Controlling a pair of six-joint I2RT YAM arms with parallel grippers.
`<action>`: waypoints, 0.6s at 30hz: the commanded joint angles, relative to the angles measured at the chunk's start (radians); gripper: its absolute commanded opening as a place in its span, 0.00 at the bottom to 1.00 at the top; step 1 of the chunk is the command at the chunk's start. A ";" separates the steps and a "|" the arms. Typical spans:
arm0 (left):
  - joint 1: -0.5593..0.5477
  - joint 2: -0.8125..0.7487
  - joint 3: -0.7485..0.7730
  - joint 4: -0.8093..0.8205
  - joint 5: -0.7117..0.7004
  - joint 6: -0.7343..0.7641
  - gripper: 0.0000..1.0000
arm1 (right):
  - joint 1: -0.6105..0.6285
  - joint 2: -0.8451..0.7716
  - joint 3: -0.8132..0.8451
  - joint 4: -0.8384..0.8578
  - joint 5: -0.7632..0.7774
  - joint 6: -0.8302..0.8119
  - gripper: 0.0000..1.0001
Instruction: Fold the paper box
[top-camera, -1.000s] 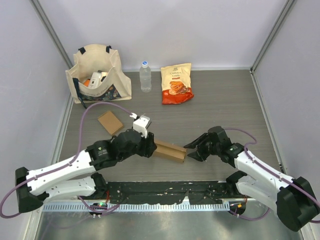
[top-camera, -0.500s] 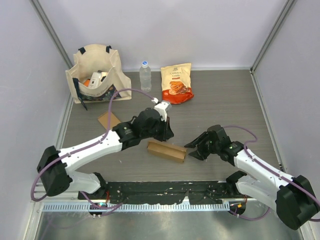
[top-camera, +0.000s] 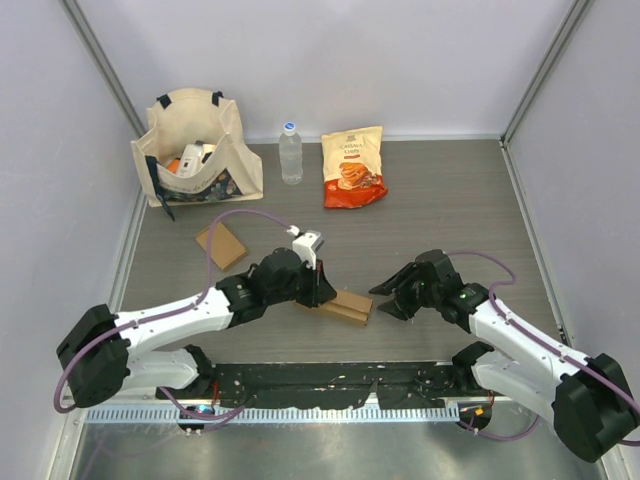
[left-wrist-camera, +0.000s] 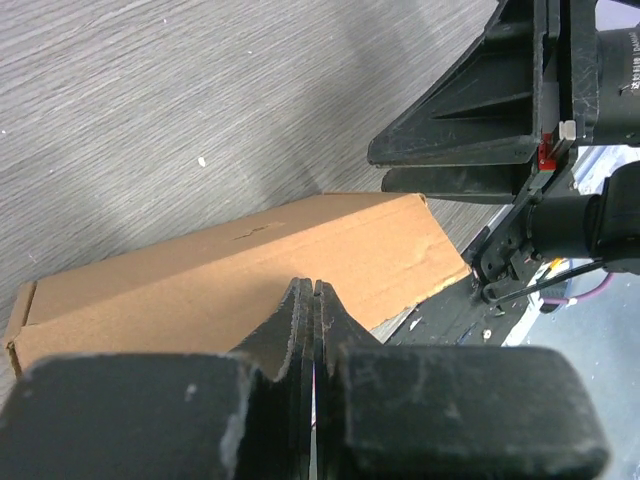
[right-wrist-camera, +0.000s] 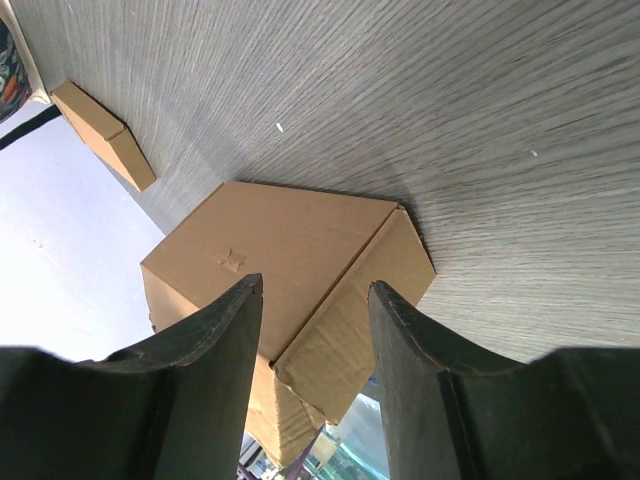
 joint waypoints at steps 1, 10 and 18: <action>0.000 -0.063 -0.088 0.144 -0.043 -0.049 0.00 | -0.001 -0.019 0.018 0.005 0.020 -0.013 0.52; -0.002 -0.089 -0.195 0.248 -0.067 -0.046 0.00 | -0.004 -0.133 0.051 0.114 -0.165 -0.313 0.73; -0.002 -0.077 -0.180 0.231 -0.091 -0.018 0.00 | -0.002 -0.157 0.000 0.152 -0.324 -0.326 0.74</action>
